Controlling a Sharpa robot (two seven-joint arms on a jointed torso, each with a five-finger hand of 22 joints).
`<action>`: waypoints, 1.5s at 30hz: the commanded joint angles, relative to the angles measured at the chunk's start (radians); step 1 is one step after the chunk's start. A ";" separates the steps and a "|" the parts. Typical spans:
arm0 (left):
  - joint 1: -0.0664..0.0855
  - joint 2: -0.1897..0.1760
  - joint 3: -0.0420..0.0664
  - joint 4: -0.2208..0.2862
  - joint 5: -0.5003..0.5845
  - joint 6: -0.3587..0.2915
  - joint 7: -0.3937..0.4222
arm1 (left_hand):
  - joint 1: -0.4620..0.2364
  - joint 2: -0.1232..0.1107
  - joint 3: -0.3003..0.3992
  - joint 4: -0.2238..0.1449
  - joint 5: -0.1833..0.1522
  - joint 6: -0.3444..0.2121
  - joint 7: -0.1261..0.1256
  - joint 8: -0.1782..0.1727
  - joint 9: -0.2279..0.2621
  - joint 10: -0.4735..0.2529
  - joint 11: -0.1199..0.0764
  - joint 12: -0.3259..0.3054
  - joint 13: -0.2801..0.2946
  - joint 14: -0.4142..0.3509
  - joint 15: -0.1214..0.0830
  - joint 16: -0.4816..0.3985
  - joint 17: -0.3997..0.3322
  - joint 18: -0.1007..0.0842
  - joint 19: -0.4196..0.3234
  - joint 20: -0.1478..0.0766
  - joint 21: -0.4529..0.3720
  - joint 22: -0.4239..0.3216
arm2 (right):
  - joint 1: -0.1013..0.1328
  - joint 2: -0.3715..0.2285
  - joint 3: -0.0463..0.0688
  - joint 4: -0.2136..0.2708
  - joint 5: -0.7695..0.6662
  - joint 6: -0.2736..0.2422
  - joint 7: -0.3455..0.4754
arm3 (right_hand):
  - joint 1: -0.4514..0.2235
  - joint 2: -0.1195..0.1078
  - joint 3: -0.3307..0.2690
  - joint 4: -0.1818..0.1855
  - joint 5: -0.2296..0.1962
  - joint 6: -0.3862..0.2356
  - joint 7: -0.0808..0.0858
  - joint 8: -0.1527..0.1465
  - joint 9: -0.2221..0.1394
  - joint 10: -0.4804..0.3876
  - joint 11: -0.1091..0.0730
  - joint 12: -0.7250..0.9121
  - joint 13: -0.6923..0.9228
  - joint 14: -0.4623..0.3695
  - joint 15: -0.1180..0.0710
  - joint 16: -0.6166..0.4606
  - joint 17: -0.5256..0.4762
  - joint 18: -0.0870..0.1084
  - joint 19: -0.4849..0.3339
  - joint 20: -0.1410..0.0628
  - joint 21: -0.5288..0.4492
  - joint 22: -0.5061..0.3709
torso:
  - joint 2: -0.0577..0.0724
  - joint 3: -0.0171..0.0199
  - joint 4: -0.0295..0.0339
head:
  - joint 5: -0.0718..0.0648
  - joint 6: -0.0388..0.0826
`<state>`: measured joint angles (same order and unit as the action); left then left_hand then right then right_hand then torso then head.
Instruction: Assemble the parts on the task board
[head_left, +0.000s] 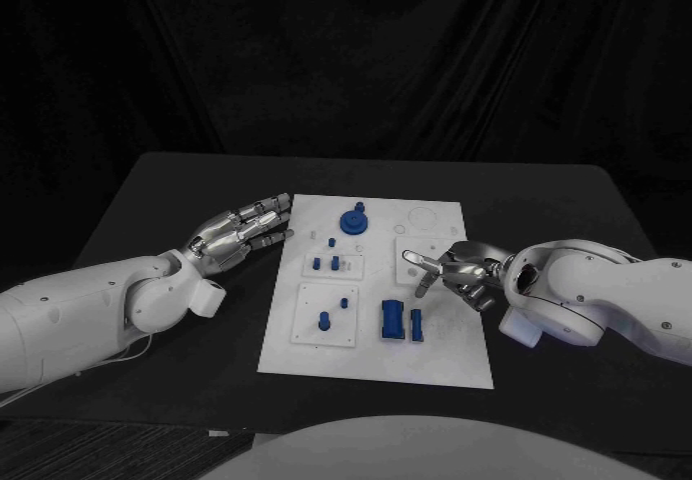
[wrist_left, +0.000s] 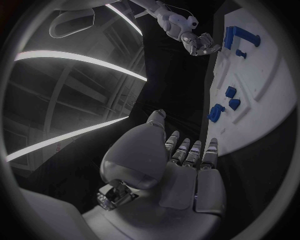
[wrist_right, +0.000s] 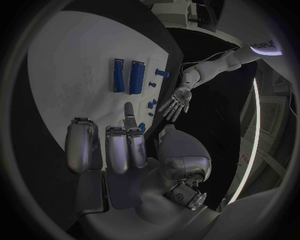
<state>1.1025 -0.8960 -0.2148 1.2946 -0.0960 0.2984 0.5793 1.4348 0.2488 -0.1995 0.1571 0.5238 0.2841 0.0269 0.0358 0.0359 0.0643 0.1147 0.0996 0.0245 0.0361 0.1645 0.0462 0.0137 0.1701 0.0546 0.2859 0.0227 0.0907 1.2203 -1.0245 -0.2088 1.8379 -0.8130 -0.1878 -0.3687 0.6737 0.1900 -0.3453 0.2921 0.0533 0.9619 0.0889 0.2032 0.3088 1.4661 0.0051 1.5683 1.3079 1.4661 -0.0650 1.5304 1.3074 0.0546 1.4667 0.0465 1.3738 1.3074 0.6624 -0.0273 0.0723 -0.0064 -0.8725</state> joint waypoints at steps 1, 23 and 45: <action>-0.001 0.002 0.001 0.002 0.006 0.008 0.018 | -0.004 0.007 0.003 -0.001 0.004 0.000 0.007 0.006 0.002 0.001 -0.004 0.006 0.000 -0.001 0.006 0.005 0.002 0.010 0.004 -0.001 0.006 -0.001 | -0.005 0.003 0.000 0.000 -0.007 0.059 -0.038 | 0.006 0.008 -0.008 -0.001 -0.005 0.006 0.001 -0.005 -0.003 0.105 0.006 0.003 0.263 0.081 0.009 0.005 0.130 -0.012 0.040 0.005 0.008 0.207 | 0.000 -0.0004 -0.0001 | -0.001 0.000; -0.002 0.001 0.001 0.003 0.006 0.009 0.018 | -0.005 0.006 0.003 -0.001 0.004 -0.001 0.007 0.006 0.001 0.002 -0.003 0.006 0.001 -0.001 0.005 0.005 0.001 0.010 0.004 -0.001 0.006 -0.002 | -0.023 0.022 0.000 -0.013 -0.024 0.104 -0.084 | 0.034 0.026 -0.036 -0.002 -0.004 0.004 0.006 -0.028 -0.028 0.105 0.010 0.003 0.263 0.078 0.013 0.001 0.115 -0.010 0.035 0.008 -0.001 0.204 | 0.000 -0.0003 -0.0002 | 0.001 0.000; -0.002 -0.002 0.001 0.004 0.006 0.007 0.020 | -0.005 0.006 0.003 -0.001 0.004 -0.001 0.007 0.006 0.001 0.002 -0.003 0.006 0.001 -0.001 0.005 0.005 0.001 0.010 0.004 -0.001 0.006 -0.002 | -0.024 -0.001 0.000 0.020 -0.312 -0.124 0.117 | 0.075 0.065 -0.115 -0.002 -0.005 -0.127 -0.016 -0.132 -0.137 0.105 -0.023 0.003 0.263 0.078 -0.013 0.001 0.113 -0.013 0.039 -0.009 0.021 0.209 | 0.000 -0.0002 0.0003 | 0.005 0.000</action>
<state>1.1020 -0.8978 -0.2148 1.2956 -0.0960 0.2985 0.5798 1.4348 0.2488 -0.1995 0.1571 0.5238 0.2841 0.0269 0.0358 0.0364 0.0643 0.1147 0.0996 0.0245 0.0361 0.1645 0.0462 0.0137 0.1702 0.0546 0.2859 0.0227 0.0907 1.1988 -1.0215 -0.2087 1.8505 -1.0108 -0.2106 -0.3449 0.7442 0.2515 -0.4316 0.2884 0.0533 0.8326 0.0786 0.0706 0.1726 1.4662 -0.0097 1.5683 1.3076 1.4660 -0.0691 1.5304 1.3073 0.0546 1.4655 0.0475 1.3910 1.3079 0.6621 -0.0274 0.0722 -0.0020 -0.8725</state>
